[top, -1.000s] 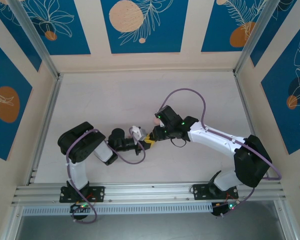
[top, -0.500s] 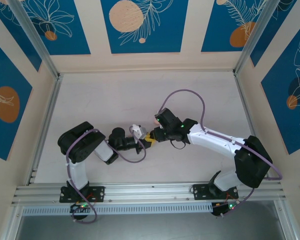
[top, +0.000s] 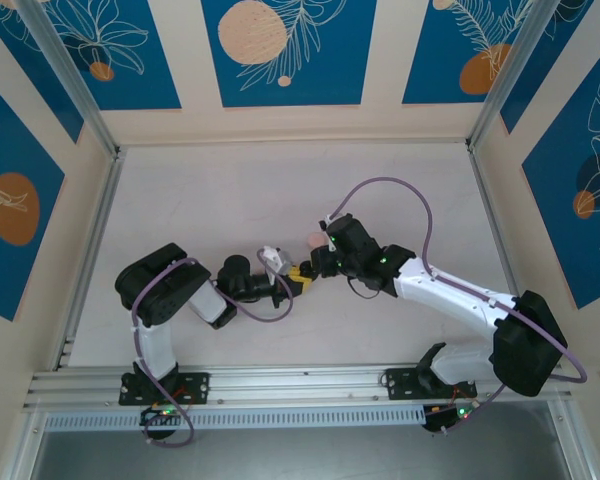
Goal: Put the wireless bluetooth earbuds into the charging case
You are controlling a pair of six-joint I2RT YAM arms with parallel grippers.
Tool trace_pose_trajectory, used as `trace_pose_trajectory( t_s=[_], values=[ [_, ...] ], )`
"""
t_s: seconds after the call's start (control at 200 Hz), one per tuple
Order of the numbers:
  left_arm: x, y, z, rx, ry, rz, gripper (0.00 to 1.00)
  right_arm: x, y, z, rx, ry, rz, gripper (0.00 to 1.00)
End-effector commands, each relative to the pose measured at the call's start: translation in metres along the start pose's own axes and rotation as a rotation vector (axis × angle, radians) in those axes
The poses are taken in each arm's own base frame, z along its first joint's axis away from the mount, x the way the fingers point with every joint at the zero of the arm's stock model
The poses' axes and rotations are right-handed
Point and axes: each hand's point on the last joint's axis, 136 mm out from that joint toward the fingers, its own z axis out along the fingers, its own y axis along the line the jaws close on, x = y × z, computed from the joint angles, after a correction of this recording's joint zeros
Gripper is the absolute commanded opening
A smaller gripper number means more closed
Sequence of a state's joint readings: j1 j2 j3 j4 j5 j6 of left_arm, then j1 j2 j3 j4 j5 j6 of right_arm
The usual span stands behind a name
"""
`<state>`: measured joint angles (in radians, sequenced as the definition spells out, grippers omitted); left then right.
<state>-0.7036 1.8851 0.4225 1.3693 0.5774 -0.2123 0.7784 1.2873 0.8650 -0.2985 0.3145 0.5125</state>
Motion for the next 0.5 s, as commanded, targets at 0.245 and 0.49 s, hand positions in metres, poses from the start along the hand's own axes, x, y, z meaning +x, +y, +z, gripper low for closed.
trace_pose_trajectory(
  t_s=[0.245, 0.49],
  values=[
    [-0.030, -0.016, 0.008, 0.071, -0.070, -0.065, 0.06, -0.004, 0.001, 0.012, -0.004, -0.022, -0.011, 0.24],
    [-0.035, -0.016, 0.008, 0.067, -0.081, -0.072, 0.06, -0.002, -0.002, 0.015, 0.011, -0.014, -0.016, 0.24]
  ],
)
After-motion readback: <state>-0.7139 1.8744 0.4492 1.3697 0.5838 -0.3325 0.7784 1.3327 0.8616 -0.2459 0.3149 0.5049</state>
